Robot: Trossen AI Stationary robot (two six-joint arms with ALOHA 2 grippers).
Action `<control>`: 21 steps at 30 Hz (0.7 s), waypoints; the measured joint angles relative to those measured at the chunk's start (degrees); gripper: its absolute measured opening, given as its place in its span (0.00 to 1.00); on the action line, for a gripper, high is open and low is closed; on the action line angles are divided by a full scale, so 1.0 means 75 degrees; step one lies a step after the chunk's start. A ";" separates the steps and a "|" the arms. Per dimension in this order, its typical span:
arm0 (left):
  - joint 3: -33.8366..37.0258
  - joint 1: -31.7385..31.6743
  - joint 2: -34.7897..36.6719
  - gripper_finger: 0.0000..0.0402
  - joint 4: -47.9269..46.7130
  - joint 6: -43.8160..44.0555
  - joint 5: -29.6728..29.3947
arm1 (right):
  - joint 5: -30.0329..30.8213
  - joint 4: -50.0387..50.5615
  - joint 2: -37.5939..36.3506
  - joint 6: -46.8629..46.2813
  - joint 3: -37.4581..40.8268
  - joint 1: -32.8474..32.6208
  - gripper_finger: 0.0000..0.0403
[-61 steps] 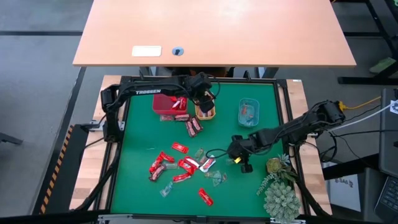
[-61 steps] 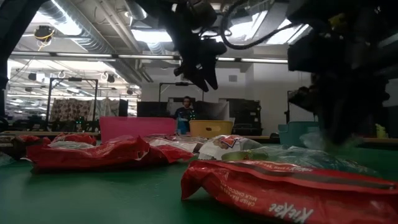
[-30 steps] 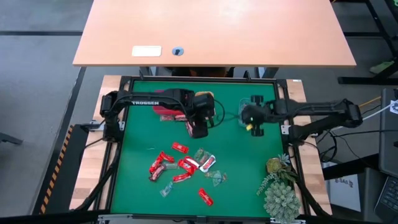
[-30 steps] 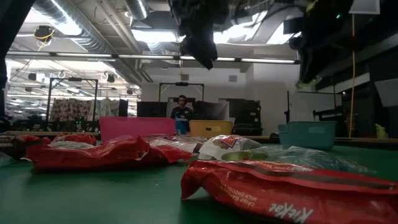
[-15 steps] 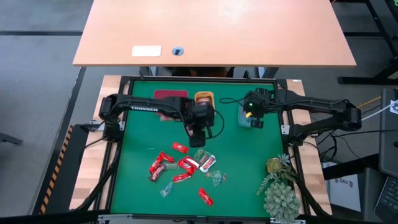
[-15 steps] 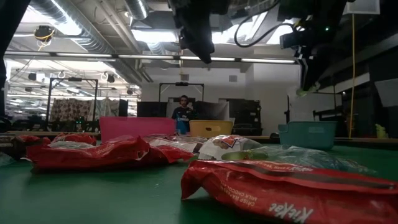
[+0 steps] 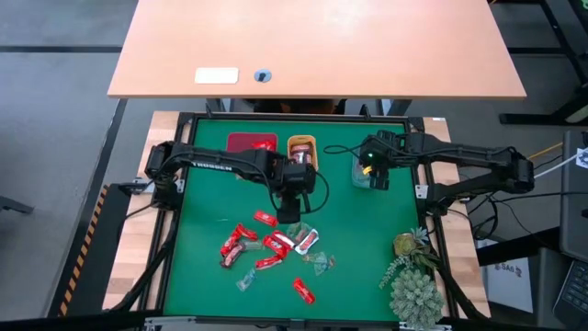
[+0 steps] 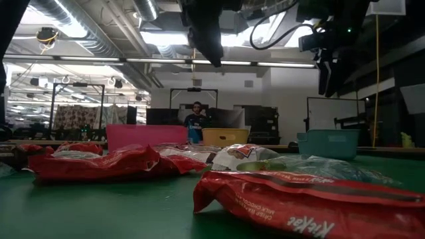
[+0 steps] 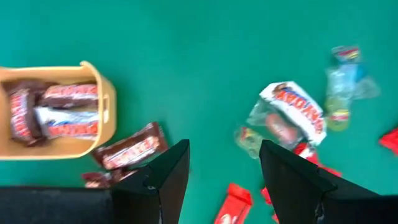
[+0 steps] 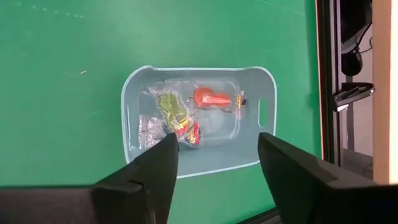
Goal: Sort candy
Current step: Put the brown chocolate bar into the yellow bin
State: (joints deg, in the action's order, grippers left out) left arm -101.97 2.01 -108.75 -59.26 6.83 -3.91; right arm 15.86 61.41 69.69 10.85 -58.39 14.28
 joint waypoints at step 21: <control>0.2427 -0.0578 0.0009 0.47 0.1191 -0.4062 -0.1157 | -0.0008 -0.0233 0.0000 -0.0009 0.0000 0.0000 0.56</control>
State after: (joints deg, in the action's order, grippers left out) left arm -83.77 -2.33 -108.68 -50.33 -23.64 -12.59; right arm 15.80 59.66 69.69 10.79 -58.39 14.28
